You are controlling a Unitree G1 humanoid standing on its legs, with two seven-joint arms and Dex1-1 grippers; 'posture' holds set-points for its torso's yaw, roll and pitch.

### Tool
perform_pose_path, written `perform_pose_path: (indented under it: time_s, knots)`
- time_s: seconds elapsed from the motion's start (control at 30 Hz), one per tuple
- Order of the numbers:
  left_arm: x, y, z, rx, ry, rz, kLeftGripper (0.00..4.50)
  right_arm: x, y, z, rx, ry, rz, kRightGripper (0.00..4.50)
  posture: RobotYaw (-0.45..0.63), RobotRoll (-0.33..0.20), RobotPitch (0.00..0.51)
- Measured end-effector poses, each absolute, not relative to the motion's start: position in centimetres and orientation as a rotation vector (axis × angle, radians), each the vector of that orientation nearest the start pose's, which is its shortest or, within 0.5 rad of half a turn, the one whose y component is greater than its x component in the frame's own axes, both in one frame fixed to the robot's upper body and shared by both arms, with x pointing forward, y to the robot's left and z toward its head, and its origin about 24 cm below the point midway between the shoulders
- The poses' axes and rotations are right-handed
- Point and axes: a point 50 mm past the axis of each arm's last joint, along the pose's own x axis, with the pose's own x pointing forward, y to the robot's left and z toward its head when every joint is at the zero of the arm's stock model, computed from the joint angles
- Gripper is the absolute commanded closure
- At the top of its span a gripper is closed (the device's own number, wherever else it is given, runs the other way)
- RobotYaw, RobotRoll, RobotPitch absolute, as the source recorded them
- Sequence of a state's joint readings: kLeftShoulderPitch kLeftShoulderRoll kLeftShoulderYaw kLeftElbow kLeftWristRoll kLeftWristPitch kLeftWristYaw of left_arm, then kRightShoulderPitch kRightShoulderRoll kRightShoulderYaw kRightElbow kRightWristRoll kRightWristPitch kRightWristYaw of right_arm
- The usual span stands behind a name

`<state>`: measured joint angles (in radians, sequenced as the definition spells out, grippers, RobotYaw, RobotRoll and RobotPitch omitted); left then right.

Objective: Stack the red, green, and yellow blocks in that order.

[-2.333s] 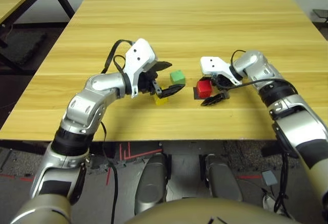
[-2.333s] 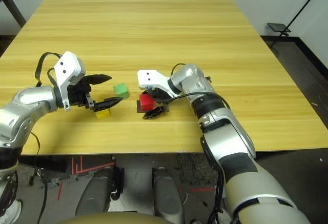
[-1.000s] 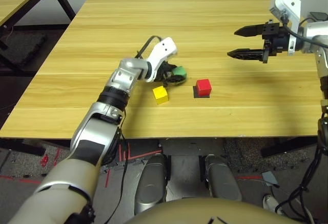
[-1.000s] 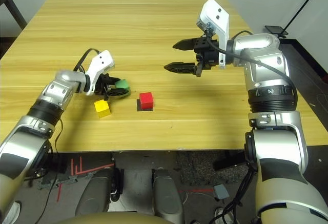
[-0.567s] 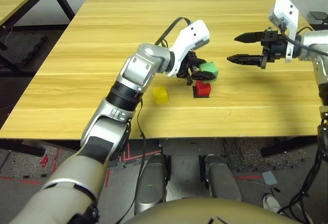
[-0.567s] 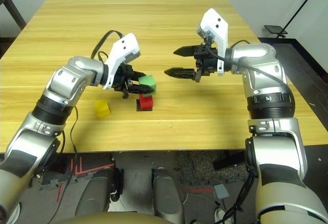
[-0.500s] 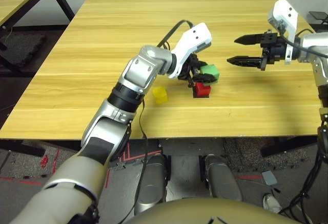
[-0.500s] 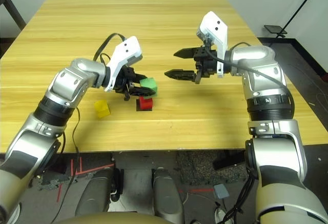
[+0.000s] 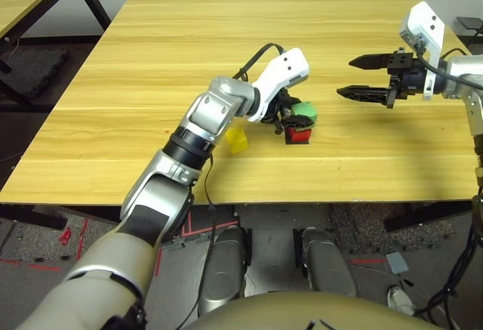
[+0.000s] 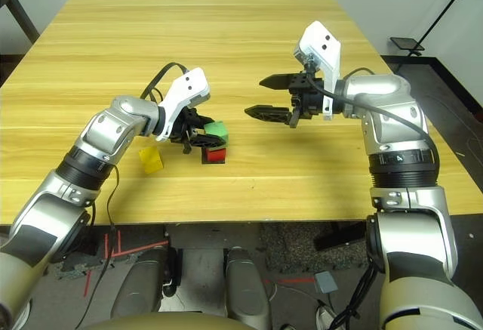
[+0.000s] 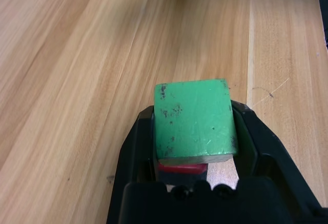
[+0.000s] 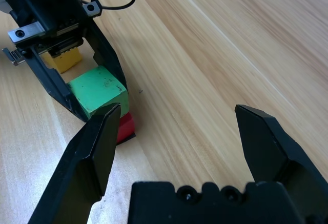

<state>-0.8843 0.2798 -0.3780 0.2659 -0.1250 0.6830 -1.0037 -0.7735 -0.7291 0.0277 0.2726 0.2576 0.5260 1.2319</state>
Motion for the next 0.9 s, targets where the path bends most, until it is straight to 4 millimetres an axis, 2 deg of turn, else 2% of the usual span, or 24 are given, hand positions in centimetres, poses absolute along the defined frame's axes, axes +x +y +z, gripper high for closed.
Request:
perform_pose_path:
  time_s: [0.83, 0.87, 0.9]
  knots:
    - [33.6, 5.4, 14.3, 0.383, 0.382, -1.281, 2.42, 33.2, -21.9, 20.9, -0.334, 0.23, 1.03, 0.0, 0.07, -0.092, 0.095]
    - [33.6, 5.4, 14.2, 0.386, 0.379, -1.282, 1.71, 33.2, -21.9, 20.9, -0.333, 0.23, 1.03, 0.0, 0.07, -0.092, 0.095]
    - [33.6, 5.4, 14.2, 0.391, 0.375, -1.284, 1.5, 33.2, -21.9, 20.8, -0.333, 0.229, 1.031, 0.0, 0.07, -0.092, 0.09]
